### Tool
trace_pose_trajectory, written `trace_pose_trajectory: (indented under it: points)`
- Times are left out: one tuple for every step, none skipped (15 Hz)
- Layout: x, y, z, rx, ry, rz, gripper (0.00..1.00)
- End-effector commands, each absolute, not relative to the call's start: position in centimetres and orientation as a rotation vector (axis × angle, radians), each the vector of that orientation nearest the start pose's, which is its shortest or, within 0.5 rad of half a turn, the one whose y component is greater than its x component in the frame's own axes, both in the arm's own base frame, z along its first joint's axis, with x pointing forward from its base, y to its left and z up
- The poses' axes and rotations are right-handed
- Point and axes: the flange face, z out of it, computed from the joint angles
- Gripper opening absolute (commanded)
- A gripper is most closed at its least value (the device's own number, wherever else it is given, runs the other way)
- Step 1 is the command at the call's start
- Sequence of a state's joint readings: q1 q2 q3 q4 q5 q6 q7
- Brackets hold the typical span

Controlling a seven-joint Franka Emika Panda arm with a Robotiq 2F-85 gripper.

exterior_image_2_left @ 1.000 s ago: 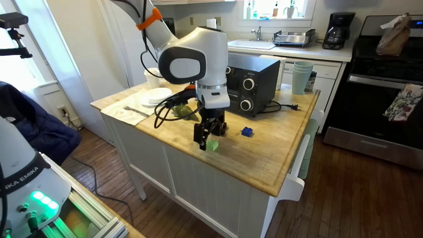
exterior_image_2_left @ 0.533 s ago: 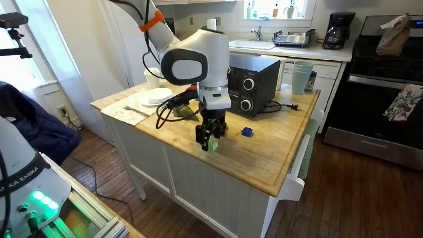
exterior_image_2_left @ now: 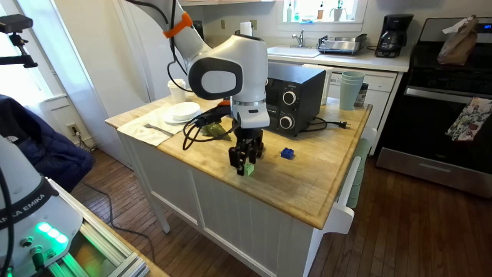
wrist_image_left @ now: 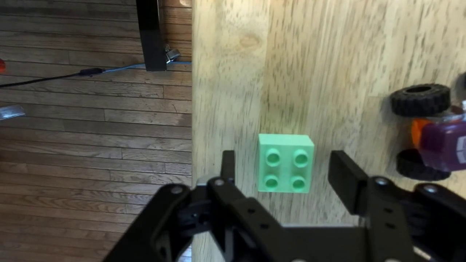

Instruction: Lift the green building block and put it on the dinosaur toy

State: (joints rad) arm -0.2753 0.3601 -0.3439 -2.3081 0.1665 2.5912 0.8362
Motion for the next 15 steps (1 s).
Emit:
trace_pose_trajectory:
  points:
    - [42.5,-31.2,19.2,-2.216,2.264,0.055,0.37]
    - [42.6,-31.2,19.3,-2.216,2.263,0.054,0.31]
    - [42.6,-31.2,19.3,-2.216,2.262,0.05,0.24]
    - [42.6,-31.2,19.4,-2.216,2.261,0.047,0.16]
    - [42.7,-31.2,19.5,-2.216,2.261,0.044,0.11]
    - [42.7,-31.2,19.6,-2.215,2.26,0.042,0.11]
    - [42.7,-31.2,19.7,-2.217,2.259,0.04,0.11]
    - [42.8,-31.4,19.8,-2.212,2.263,0.037,0.11]
    - [42.8,-31.5,20.0,-2.205,2.264,0.041,0.11]
    - [42.8,-31.5,20.1,-2.198,2.266,0.038,0.11]
    - [42.9,-31.5,20.5,-2.178,2.267,0.024,0.11]
    - [43.0,-31.5,20.9,-2.154,2.266,0.032,0.11]
    - [43.1,-31.5,21.2,-2.142,2.262,0.036,0.11]
    - [43.1,-31.4,21.5,-2.134,2.261,0.042,0.11]
    - [43.1,-31.3,21.8,-2.134,2.26,0.055,0.11]
